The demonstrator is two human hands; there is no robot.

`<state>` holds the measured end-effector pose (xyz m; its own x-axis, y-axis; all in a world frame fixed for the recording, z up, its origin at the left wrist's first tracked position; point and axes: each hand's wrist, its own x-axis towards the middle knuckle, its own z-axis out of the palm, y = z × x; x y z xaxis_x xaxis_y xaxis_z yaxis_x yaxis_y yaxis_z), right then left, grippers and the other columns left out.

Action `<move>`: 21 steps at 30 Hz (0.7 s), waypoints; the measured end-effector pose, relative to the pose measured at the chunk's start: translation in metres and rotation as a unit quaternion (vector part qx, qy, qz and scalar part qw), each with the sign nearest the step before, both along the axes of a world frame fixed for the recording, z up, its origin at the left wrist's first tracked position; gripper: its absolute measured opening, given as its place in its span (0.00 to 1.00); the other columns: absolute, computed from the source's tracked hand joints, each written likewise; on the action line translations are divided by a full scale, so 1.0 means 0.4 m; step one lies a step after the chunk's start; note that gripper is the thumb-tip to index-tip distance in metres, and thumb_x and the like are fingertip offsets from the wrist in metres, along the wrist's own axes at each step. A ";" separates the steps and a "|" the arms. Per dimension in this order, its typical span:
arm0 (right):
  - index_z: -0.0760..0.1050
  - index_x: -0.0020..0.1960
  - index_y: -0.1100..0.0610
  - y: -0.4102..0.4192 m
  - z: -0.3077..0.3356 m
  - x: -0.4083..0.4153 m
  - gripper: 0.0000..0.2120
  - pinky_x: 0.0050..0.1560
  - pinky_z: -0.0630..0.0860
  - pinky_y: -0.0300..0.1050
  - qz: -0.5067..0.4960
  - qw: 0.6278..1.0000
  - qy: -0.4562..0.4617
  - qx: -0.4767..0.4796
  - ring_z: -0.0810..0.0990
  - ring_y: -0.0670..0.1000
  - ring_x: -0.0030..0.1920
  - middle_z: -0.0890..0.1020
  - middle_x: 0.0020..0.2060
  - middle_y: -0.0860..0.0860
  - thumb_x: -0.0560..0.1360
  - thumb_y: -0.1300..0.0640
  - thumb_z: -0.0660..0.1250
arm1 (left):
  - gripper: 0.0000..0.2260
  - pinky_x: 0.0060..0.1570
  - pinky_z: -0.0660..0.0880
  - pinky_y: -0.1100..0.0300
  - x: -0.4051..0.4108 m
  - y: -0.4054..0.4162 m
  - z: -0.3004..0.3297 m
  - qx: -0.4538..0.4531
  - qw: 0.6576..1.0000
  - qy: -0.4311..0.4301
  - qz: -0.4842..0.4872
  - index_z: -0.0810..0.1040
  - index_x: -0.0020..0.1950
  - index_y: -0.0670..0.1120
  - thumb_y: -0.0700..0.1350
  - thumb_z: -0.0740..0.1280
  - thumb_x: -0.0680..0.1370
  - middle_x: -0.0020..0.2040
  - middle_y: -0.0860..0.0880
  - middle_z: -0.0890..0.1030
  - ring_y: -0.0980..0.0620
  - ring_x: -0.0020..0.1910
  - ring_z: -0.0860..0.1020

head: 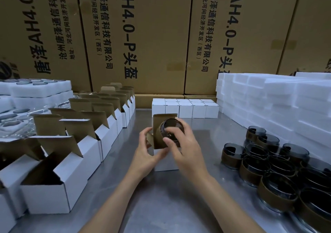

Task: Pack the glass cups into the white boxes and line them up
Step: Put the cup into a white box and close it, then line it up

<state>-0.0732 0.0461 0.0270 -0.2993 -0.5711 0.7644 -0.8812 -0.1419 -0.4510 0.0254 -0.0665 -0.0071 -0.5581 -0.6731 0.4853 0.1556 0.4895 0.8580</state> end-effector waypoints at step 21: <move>0.66 0.71 0.49 0.000 -0.023 -0.040 0.19 0.71 0.63 0.49 0.113 0.876 -0.464 0.058 0.67 0.48 0.69 0.70 0.68 0.46 0.81 0.54 0.59 | 0.24 0.69 0.67 0.50 0.007 0.032 0.049 0.186 0.975 0.020 -0.117 0.69 0.71 0.53 0.60 0.54 0.77 0.66 0.52 0.76 0.53 0.66 0.74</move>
<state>-0.0893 0.0460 0.0177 -0.6306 -0.7540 0.1839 -0.0818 -0.1711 -0.9819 0.0284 -0.0536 0.0125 -0.7028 -0.6638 0.2558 0.2621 0.0927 0.9606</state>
